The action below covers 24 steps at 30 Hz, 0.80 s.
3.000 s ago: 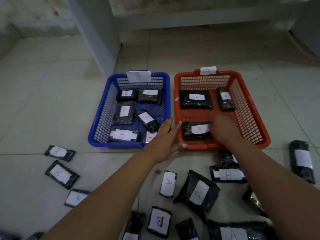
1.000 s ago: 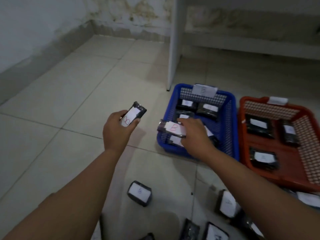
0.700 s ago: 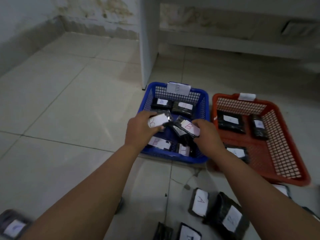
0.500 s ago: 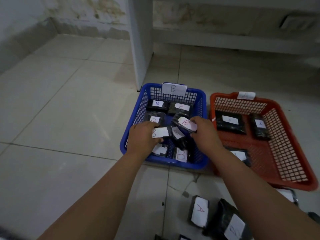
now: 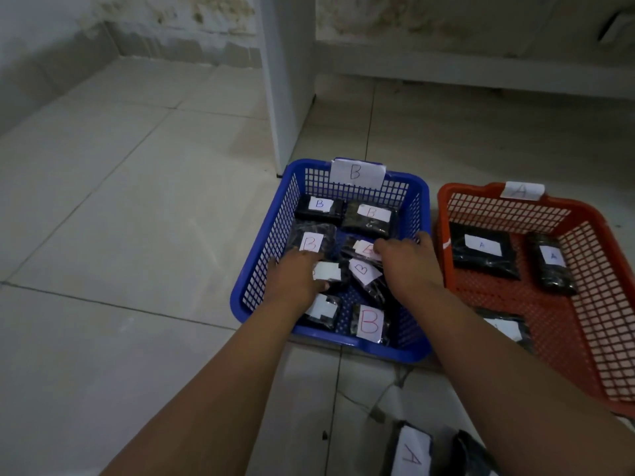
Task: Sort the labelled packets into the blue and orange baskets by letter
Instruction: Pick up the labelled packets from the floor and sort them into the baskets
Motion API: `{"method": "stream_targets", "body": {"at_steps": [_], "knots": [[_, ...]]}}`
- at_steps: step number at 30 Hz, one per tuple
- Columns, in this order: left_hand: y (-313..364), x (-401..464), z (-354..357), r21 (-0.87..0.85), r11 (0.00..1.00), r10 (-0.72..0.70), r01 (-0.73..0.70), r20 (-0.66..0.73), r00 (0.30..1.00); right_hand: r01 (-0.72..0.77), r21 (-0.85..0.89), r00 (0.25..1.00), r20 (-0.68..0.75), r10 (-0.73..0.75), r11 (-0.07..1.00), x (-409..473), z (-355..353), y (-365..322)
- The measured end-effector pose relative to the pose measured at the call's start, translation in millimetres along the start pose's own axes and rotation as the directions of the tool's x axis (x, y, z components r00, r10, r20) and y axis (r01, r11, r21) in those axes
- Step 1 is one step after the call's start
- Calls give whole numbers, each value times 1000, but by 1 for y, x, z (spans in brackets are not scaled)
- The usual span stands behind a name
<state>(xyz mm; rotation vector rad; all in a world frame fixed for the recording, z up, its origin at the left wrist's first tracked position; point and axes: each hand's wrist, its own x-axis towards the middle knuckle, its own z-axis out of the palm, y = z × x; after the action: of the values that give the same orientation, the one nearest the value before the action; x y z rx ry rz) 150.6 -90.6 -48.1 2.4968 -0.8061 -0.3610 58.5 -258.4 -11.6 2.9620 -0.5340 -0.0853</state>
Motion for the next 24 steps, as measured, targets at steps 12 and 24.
{"method": "stream_targets", "body": {"at_steps": [12, 24], "knots": [[34, -27, -25, -46, 955, 287, -292, -93, 953, 62, 563, 938, -314, 144, 824, -16, -23, 9], [82, -138, -5, 105, 625, 752, -774, 187, 632, -27, 808, 962, -140, 236, 589, -215, -33, 36]]}}
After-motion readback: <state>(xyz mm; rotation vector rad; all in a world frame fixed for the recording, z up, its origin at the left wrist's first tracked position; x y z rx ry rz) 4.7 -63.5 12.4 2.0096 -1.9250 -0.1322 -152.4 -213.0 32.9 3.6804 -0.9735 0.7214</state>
